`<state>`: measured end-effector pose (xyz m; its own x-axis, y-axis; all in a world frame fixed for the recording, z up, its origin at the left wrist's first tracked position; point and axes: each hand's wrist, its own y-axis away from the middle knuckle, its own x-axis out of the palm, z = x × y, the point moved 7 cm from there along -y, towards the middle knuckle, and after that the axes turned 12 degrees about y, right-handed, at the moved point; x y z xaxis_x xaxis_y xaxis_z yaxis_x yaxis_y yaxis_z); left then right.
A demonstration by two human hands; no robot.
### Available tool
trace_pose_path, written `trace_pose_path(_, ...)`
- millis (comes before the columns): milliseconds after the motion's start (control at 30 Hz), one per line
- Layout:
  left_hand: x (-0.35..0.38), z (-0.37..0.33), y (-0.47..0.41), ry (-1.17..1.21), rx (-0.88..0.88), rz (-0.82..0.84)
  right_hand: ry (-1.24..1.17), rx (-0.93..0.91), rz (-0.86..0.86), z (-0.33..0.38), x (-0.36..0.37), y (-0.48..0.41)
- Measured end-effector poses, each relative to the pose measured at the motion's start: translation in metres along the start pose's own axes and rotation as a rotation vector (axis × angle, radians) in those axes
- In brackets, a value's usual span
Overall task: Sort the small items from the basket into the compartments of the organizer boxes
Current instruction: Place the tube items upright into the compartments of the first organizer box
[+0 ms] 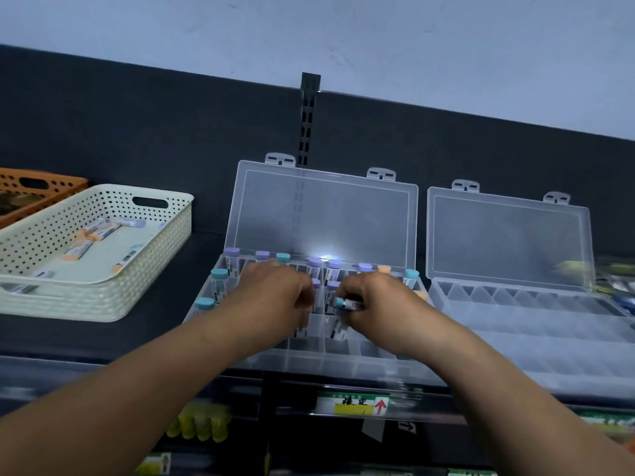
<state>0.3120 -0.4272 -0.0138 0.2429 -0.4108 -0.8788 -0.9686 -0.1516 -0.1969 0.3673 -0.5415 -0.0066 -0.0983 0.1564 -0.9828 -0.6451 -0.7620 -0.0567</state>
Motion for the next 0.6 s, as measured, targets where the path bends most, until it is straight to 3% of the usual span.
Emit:
trace_pose_path(300, 0.006, -0.001, 0.003, -0.023, 0.035, 0.003, 0.024, 0.017, 0.044, -0.001, 0.014, -0.001)
trace_pose_path(600, 0.003, -0.004, 0.007, 0.012, 0.005, -0.008, -0.138, 0.066, 0.008, -0.016, 0.004, 0.003)
